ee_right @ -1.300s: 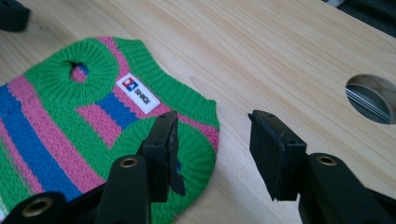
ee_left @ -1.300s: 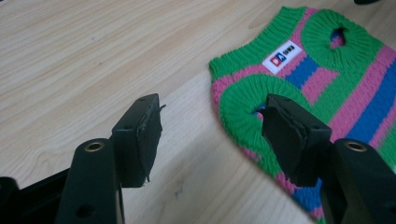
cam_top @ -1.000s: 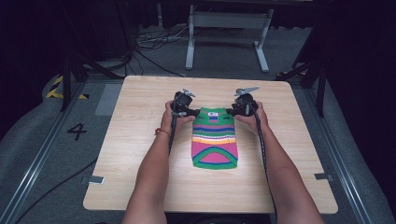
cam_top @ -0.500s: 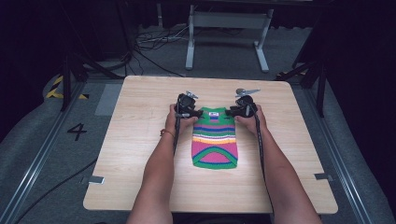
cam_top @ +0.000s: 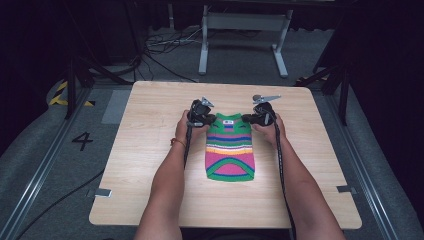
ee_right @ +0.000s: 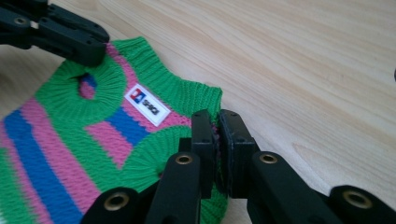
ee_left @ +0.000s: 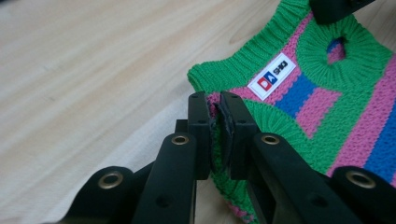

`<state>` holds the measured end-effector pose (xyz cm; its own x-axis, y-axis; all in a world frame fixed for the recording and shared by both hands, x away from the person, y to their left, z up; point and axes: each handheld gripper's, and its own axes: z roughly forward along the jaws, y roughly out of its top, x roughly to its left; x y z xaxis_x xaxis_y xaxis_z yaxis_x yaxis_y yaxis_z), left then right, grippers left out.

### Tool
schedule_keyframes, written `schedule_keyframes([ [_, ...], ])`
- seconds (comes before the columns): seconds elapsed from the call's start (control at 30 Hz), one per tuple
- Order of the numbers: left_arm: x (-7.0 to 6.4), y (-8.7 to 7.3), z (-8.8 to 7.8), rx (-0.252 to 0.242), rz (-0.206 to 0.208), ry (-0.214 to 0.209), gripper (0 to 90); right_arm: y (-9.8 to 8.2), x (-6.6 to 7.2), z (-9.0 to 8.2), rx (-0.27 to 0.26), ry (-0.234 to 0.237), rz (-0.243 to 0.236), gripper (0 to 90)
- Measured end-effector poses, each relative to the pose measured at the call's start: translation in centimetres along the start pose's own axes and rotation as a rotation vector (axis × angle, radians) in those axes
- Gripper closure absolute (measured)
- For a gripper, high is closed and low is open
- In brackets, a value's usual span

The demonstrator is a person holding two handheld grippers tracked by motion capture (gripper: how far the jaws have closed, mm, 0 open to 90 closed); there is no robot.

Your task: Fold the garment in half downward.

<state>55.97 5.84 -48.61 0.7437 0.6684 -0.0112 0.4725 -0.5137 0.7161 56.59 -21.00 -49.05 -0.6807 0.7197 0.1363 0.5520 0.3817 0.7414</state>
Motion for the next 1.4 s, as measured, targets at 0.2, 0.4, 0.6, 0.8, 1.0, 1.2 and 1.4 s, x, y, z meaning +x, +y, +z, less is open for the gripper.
schedule_keyframes([
  [0.2,-1.0,1.0,-1.7,-0.026,0.069,0.002,83.7,0.4,0.6,-1.4,-0.029,0.008,-0.032,85.9],
  [0.4,-2.6,2.0,-3.7,-0.051,0.157,0.004,83.9,0.4,1.5,-3.5,-0.064,0.015,-0.086,85.9],
  [0.6,-3.8,1.8,-5.3,-0.065,0.21,-0.006,83.8,0.0,1.9,-5.9,-0.117,0.032,-0.107,85.9],
  [0.8,-4.8,1.1,-6.7,-0.07,0.252,-0.009,84.1,-0.1,3.1,-7.7,-0.127,0.041,-0.168,85.8],
  [1.0,-5.5,0.6,-7.8,-0.082,0.288,-0.004,84.0,-0.1,4.5,-8.7,-0.14,0.065,-0.212,85.7],
  [1.2,-6.3,-0.8,-9.2,-0.09,0.327,-0.009,83.8,-0.5,6.4,-9.7,-0.139,0.111,-0.272,85.8],
  [1.4,-7.2,-2.3,-10.7,-0.118,0.37,-0.021,83.3,-1.5,7.9,-10.4,-0.132,0.152,-0.312,85.8],
])
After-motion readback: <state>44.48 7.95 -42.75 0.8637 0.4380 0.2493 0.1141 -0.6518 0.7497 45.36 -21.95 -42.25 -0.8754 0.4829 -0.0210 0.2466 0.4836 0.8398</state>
